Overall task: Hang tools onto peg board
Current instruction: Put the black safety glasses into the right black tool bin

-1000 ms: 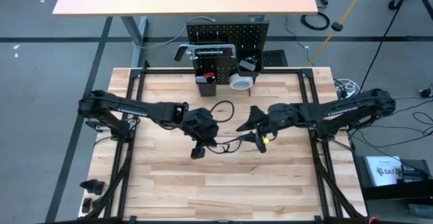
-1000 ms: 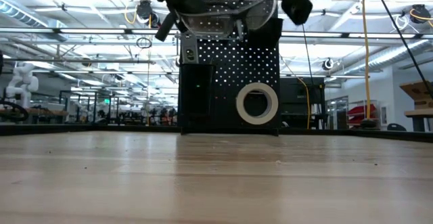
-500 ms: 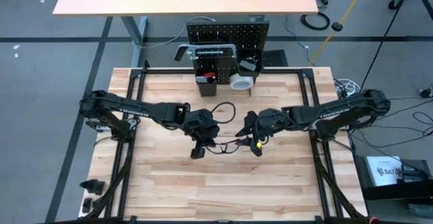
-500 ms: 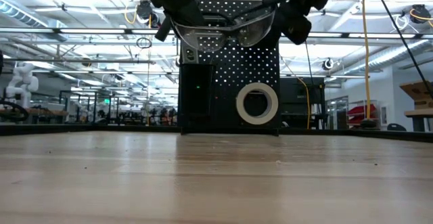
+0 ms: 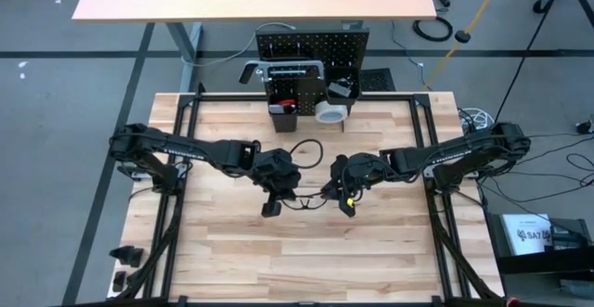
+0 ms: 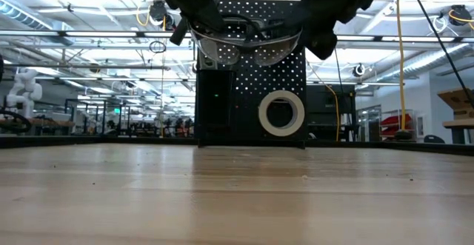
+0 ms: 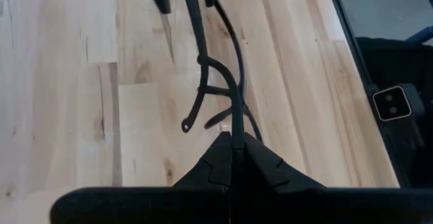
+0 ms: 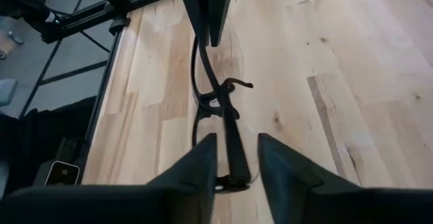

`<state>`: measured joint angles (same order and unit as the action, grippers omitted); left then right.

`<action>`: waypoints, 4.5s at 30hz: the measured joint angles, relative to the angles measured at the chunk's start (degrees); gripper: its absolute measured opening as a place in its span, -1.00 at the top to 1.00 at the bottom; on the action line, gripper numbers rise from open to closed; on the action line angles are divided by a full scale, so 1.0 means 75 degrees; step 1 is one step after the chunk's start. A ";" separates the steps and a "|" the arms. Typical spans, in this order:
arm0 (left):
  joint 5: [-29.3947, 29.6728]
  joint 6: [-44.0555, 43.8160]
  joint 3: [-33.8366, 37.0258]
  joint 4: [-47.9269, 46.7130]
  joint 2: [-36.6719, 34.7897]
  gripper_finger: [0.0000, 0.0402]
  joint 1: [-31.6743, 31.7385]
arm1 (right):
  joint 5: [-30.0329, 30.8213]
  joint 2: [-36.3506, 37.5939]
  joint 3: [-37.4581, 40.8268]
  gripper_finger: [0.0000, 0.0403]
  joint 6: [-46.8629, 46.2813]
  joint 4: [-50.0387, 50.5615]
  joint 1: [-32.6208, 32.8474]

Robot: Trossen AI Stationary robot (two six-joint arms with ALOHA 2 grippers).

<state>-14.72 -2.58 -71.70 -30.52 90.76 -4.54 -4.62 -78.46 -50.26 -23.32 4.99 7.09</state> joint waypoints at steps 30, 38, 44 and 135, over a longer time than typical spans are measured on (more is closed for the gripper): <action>0.0678 0.1018 0.0003 -0.0216 -0.0377 -0.05 0.0009 | -0.0174 0.0023 0.0000 0.92 -0.0043 0.0491 0.0015; 0.1317 0.1055 0.0003 -0.0428 -0.1739 -0.09 0.0006 | 0.0220 0.0245 0.0000 0.92 -0.0403 0.0655 0.0015; 0.1600 0.0984 0.0003 -0.0533 -0.2867 -0.09 -0.0026 | 0.1274 0.1286 0.0000 0.92 -0.0736 0.1209 0.0017; 0.1597 0.1042 0.0737 -0.0201 -0.3491 -0.09 -0.0265 | 0.3270 0.2600 -0.2235 0.78 -0.4747 0.2795 -0.3005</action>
<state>-2.74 5.23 -66.17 -32.03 64.58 -6.52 19.90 -58.96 -67.02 -58.93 25.96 -15.44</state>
